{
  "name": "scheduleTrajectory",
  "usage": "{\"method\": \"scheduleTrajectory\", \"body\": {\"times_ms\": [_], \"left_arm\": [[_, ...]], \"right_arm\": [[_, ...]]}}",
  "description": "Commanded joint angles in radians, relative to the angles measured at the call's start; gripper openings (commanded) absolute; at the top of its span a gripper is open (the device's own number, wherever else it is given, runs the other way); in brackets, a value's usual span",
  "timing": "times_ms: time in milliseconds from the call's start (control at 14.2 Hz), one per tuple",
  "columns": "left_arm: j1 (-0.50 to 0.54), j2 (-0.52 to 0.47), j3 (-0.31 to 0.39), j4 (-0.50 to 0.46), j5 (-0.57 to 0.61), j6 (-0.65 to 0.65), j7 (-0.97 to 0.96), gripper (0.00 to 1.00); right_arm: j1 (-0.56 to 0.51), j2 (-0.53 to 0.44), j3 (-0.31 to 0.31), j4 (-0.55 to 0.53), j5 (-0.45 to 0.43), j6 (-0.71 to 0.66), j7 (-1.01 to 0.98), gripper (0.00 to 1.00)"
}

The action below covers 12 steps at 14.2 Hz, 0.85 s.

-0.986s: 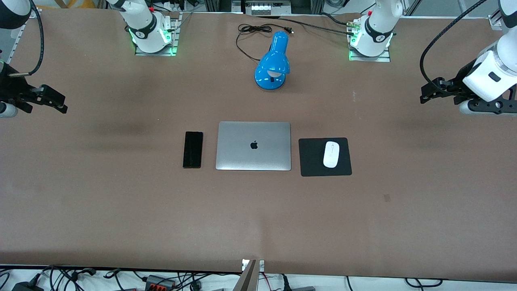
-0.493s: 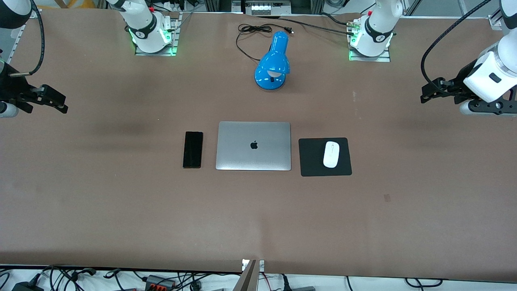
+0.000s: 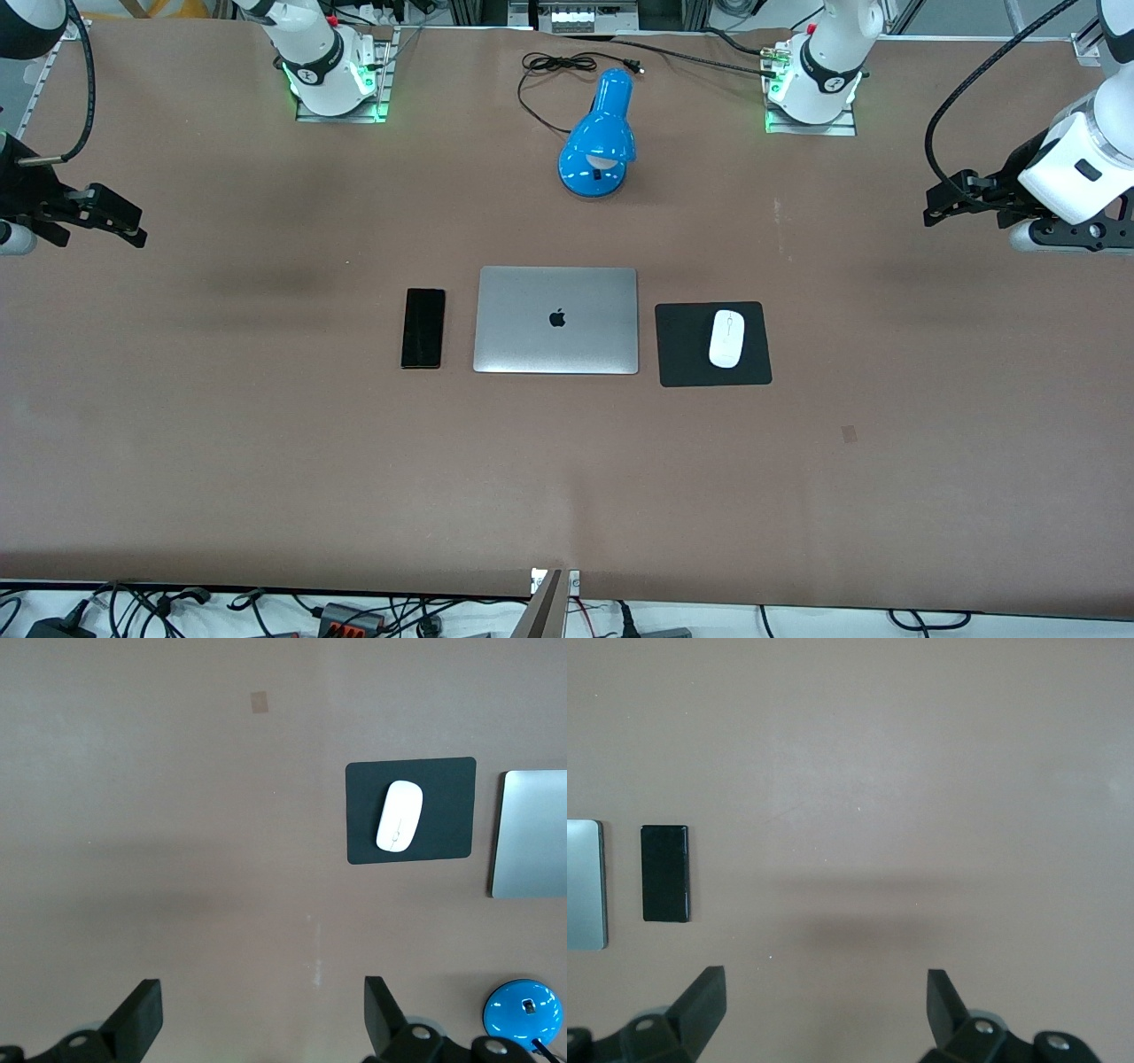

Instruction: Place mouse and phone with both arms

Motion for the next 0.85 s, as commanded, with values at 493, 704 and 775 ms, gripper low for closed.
{"method": "scheduleTrajectory", "body": {"times_ms": [493,704,775], "left_arm": [[-0.010,0.018,0.014,0.030,0.021,-0.019,0.006,1.00],[-0.009,0.019,0.014,0.030,0.021,-0.017,0.006,1.00],[-0.010,0.021,0.014,0.031,0.021,-0.014,0.006,1.00]], "right_arm": [[-0.002,-0.031,0.006,-0.026,0.002,-0.011,-0.003,1.00],[-0.002,-0.033,0.006,-0.026,0.003,-0.014,-0.003,1.00],[-0.002,-0.033,0.006,-0.027,0.003,-0.014,-0.003,1.00]]}}
